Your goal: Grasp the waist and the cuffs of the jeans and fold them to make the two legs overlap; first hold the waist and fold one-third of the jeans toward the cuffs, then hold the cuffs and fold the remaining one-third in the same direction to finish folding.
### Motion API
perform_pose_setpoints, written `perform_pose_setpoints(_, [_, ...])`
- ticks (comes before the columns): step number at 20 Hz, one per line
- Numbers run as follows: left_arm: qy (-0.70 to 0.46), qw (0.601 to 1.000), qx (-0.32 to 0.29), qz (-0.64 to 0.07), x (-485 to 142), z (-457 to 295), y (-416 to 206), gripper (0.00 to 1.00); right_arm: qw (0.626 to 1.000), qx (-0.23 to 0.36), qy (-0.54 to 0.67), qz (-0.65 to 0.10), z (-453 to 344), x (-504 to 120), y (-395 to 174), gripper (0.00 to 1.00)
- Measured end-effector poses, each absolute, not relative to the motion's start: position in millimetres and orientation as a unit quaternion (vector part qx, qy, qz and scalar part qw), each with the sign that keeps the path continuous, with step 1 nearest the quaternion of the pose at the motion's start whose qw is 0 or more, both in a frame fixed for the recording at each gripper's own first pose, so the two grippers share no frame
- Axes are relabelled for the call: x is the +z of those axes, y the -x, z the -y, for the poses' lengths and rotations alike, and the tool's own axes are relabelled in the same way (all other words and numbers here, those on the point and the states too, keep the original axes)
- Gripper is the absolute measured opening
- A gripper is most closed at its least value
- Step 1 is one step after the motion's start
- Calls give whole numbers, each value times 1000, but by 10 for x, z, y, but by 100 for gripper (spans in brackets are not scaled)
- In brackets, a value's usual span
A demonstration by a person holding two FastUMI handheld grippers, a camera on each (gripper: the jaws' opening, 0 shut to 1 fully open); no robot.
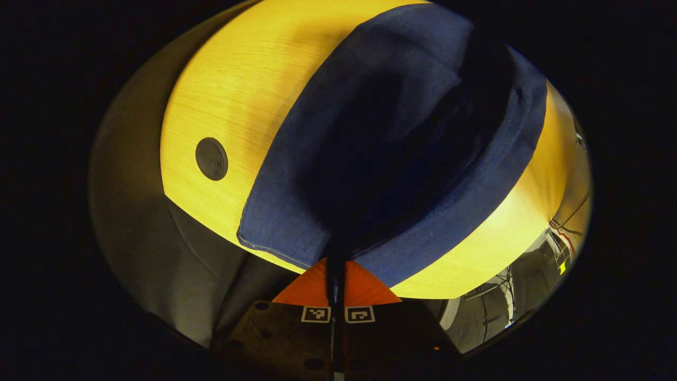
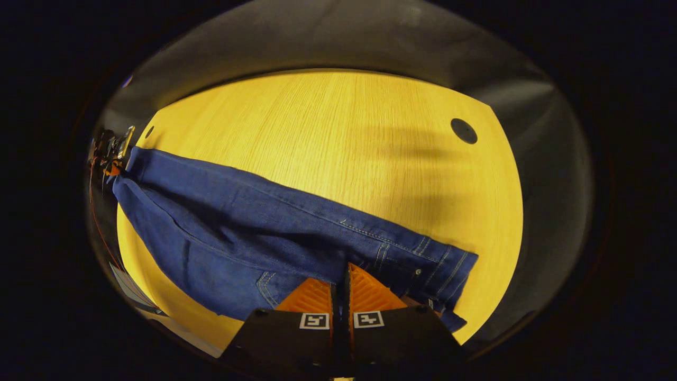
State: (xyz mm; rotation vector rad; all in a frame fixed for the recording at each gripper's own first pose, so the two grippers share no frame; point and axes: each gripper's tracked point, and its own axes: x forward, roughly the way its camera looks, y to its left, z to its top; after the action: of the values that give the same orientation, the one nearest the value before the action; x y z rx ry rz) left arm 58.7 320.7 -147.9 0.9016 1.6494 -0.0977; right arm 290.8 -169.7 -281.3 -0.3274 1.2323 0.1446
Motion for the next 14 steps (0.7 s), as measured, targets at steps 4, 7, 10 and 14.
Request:
perform_pose_setpoints(4, [-393, 590, -35, -704, -1441, -3208, -718, 0, 799, 75, 125, -583, 1683, -2838, -2898, 0])
perform_pose_setpoints(7, [-409, 585, -31, -700, -1424, -3163, -775, 0, 801, 82, 111, -582, 1675, -2830, -2933, 7])
perform_pose_setpoints(10, [-438, 582, -17, -684, -1371, -3131, -856, 2, 821, 70, 68, -562, 1752, -2710, -3072, 27])
perform_pose_setpoints(14, [-513, 588, 17, -625, -1141, -3399, -1087, 61, 867, 20, 15, -498, 2008, -2354, -3394, 76])
